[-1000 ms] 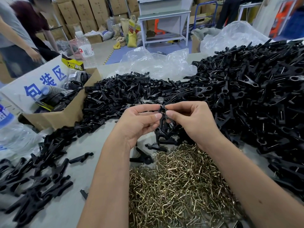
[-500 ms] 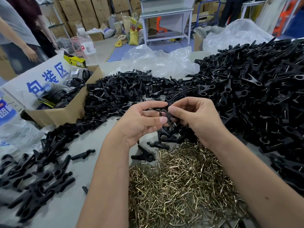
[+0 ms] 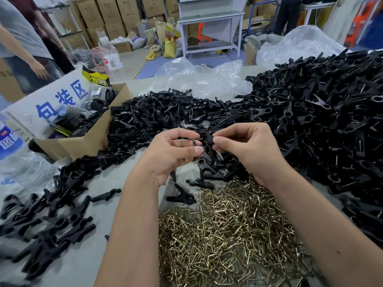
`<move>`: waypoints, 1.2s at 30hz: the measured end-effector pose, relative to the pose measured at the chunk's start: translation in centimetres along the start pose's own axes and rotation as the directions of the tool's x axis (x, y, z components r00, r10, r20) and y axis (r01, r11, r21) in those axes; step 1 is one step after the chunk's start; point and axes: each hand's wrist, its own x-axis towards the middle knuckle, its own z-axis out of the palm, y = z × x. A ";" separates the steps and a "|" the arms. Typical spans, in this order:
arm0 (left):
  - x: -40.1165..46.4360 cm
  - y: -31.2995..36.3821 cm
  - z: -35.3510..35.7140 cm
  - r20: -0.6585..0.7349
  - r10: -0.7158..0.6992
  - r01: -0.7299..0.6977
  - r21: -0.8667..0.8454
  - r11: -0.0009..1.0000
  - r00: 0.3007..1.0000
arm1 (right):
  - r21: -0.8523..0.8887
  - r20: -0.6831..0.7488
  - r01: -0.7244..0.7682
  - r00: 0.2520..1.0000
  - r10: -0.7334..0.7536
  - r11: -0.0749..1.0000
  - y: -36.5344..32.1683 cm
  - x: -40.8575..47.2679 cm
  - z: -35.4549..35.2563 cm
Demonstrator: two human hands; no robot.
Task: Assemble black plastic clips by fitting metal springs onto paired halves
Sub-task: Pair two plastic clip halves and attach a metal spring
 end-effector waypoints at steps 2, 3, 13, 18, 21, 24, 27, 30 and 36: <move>0.0 0.1 0.0 0.001 0.003 -0.003 0.009 1.000 1.000 | -0.033 0.020 0.010 1.000 -0.009 0.999 0.0 -0.1 0.1; 0.0 0.1 0.1 0.003 0.003 -0.003 0.017 1.000 1.000 | -0.059 0.028 0.017 1.000 -0.015 0.998 0.0 -0.2 0.2; -0.2 0.3 0.5 0.012 0.012 -0.013 0.051 0.999 1.000 | -0.143 0.027 0.049 0.999 -0.046 0.988 0.1 -0.2 0.3; -0.3 0.3 0.5 0.010 0.022 -0.022 0.053 0.998 1.000 | -0.150 0.019 0.038 0.999 -0.036 0.988 0.0 -0.3 0.3; -0.2 0.2 0.4 0.017 0.022 -0.023 0.053 0.998 1.000 | -0.184 0.034 0.038 0.999 -0.032 0.982 0.0 -0.3 0.3; -0.2 0.1 0.4 0.042 0.029 -0.031 0.059 0.998 0.999 | -0.194 0.047 0.030 0.999 -0.021 0.980 0.0 -0.4 0.2; -0.3 0.1 0.4 0.091 0.048 -0.053 0.048 0.997 0.995 | -0.173 0.061 0.024 0.998 -0.014 0.985 0.0 -0.3 0.1; -0.5 0.3 0.4 0.133 0.074 -0.079 0.034 0.996 0.988 | -0.091 0.065 -0.006 0.998 0.012 0.996 -0.2 -0.3 0.0; -0.6 0.3 -0.5 -0.054 0.147 -0.148 -0.008 0.989 0.988 | -0.339 -0.060 0.053 0.995 -0.078 0.939 -0.5 -0.3 0.7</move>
